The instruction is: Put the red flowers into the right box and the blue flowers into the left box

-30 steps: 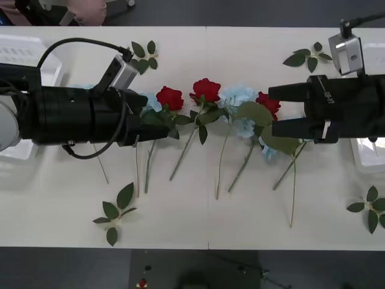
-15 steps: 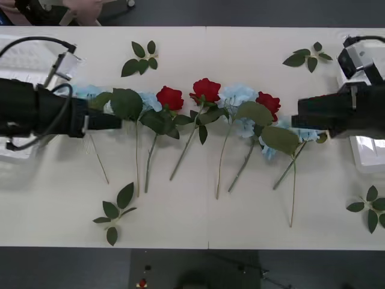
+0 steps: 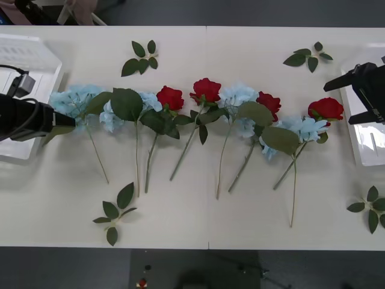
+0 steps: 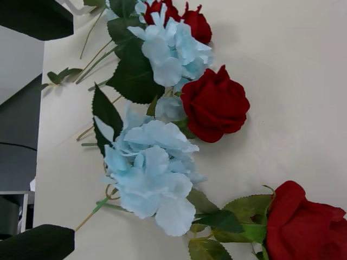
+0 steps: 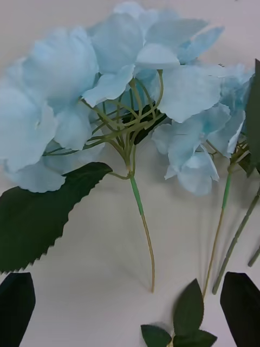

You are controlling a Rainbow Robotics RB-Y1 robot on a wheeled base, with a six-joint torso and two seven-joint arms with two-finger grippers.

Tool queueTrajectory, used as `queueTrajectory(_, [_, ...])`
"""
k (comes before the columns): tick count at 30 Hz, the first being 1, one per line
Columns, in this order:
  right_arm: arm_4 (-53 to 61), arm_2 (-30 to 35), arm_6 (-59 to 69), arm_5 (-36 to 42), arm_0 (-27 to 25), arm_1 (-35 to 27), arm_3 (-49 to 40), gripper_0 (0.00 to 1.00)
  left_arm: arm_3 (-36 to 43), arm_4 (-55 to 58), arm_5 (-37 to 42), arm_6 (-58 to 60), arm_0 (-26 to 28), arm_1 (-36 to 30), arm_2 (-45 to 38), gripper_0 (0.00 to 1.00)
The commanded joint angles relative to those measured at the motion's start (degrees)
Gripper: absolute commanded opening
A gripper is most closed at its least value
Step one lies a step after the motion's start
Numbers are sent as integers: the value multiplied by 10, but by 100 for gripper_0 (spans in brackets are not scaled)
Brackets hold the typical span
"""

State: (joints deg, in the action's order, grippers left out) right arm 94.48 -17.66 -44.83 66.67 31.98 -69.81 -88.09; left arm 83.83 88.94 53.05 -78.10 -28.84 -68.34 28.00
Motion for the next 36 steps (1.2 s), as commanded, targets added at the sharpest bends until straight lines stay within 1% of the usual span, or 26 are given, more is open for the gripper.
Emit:
queueTrajectory(1, [-61, 10, 47, 0, 21, 42, 41, 100, -48, -18, 3, 63, -94, 29, 74, 100])
queueTrajectory(4, [-117, -6, 46, 0, 54, 82, 98, 100, -85, -18, 3, 105, -137, 48, 122, 100])
queueTrajectory(5, [-127, -12, 45, 0, 60, 87, 109, 100, -91, -18, 3, 112, -143, 51, 129, 100])
queueTrajectory(8, [-173, -54, 46, -5, 104, 111, 170, 100, -133, -23, -2, 140, -176, 68, 163, 100])
queueTrajectory(11, [-199, -77, 46, -7, 139, 128, 224, 100, -177, -28, -2, 148, -196, 95, 174, 100])
queueTrajectory(12, [-202, -80, 44, -9, 152, 138, 254, 100, -204, -38, -2, 148, -206, 110, 180, 100])
queueTrajectory(17, [-218, -92, 33, -15, 182, 168, 327, 100, -262, -82, -12, 151, -229, 155, 202, 100])
queueTrajectory(21, [-236, -135, 27, -42, 204, 187, 368, 100, -304, -117, -26, 153, -235, 197, 203, 100])
queueTrajectory(24, [-236, -169, 23, -68, 214, 202, 397, 100, -317, -139, -31, 153, -239, 212, 202, 100])
queueTrajectory(25, [-236, -178, 21, -74, 215, 206, 403, 100, -317, -145, -31, 153, -239, 212, 203, 78])
queueTrajectory(26, [-236, -184, 20, -79, 215, 208, 405, 100, -317, -148, -31, 153, -240, 212, 203, 53])
queueTrajectory(27, [-237, -196, 18, -85, 216, 209, 409, 100, -316, -150, -31, 153, -242, 212, 208, 2])
queueTrajectory(28, [-236, -212, 17, -93, 217, 209, 410, 100, -316, -153, -31, 153, -244, 212, 214, 0])
queueTrajectory(33, [-234, -273, 12, -123, 217, 210, 410, 99, -316, -156, -31, 152, -257, 206, 236, 0])
queueTrajectory(36, [-234, -292, 11, -133, 217, 215, 411, 60, -316, -156, -31, 150, -260, 203, 236, 0])
